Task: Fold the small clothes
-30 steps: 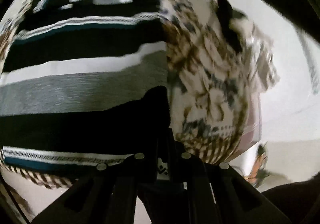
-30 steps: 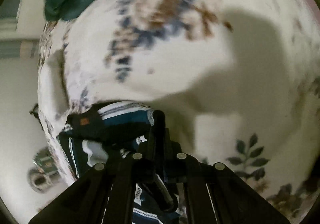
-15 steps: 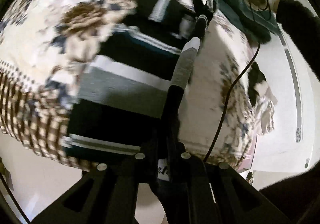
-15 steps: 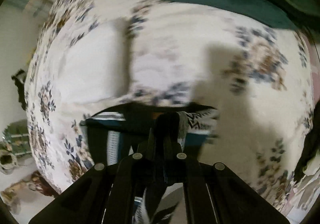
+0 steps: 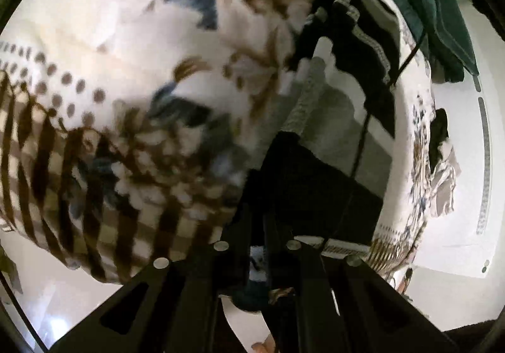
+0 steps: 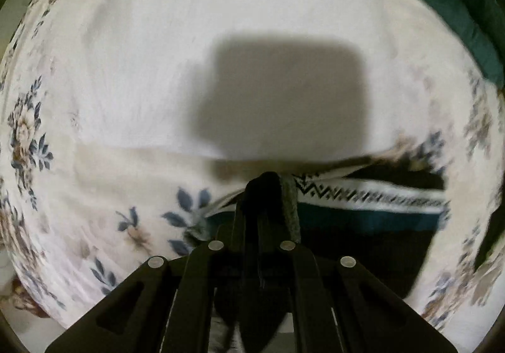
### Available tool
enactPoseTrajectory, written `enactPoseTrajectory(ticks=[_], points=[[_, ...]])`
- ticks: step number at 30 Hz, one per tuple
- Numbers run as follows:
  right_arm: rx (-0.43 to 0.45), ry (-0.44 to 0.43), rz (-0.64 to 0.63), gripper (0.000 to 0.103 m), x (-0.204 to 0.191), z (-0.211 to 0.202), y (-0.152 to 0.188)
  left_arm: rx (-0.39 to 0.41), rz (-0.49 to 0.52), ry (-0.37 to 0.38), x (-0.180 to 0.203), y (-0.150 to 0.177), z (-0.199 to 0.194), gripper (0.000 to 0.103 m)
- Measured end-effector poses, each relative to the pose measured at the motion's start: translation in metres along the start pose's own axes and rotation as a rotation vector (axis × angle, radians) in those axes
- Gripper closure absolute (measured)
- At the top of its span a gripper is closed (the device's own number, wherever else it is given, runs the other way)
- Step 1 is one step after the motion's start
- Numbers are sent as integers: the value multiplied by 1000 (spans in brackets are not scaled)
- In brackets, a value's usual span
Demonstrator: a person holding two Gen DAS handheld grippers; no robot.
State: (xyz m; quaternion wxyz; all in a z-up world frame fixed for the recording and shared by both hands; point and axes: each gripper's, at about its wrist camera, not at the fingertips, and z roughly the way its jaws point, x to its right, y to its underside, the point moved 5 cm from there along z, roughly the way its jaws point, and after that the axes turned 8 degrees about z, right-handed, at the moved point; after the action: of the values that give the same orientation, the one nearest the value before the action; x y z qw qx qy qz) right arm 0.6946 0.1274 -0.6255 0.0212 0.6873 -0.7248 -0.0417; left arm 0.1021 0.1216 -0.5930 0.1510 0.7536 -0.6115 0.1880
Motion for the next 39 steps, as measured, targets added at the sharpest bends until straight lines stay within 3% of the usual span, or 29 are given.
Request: enactPoseTrajectory(ticks=[1,2,3,4,5,6,9,12,14,16,18,21,22,23,27,32,35,38,39], points=[[-32,-81,-1,84,-2,-2,11,-24,-12,5,-6,0,1,96],[-42,-136,0,69,0,-8,21,-29,-24,25,-10,0,-2,95],[-43,-171,-1,56,5,-14,33,-28,-38,44,-12,-1,-7,85],[-49,-215,-15,53,13,-25,55,-24,-51,41,-18,-2,-12,76],[-56,-242,-29,52,21,-32,73,-15,-59,47,-21,-5,-16,49],[-63,-264,-42,52,34,-39,96,-3,-67,63,-24,-8,-20,36],[-72,-273,-44,52,89,-53,180,0,-44,65,-24,-20,-22,36],[-126,-240,31,49,161,-32,282,-29,40,33,-14,-30,-8,36],[-202,-211,121,49,206,-3,356,-54,92,13,-6,-33,5,37],[-296,-236,225,49,239,31,424,-65,146,-16,4,-31,13,41],[-372,-266,307,49,256,61,477,-88,202,-53,12,-25,22,97],[-396,-325,373,50,265,89,532,-93,238,-92,18,-15,27,97],[-386,-346,383,56,266,93,540,-82,238,-94,19,-13,24,97],[-361,-366,412,88,269,95,550,-77,232,-93,20,-11,21,97],[-281,-348,435,95,275,82,564,-61,210,-95,21,-3,11,98],[-282,-292,384,96,282,76,584,-79,214,-124,24,18,22,98],[-345,-322,360,92,275,87,587,-102,191,-121,27,14,21,96],[-356,-375,354,77,286,66,567,-90,184,-130,39,-11,-5,93],[-329,-401,354,63,291,55,558,-59,200,-129,47,-28,-17,84]])
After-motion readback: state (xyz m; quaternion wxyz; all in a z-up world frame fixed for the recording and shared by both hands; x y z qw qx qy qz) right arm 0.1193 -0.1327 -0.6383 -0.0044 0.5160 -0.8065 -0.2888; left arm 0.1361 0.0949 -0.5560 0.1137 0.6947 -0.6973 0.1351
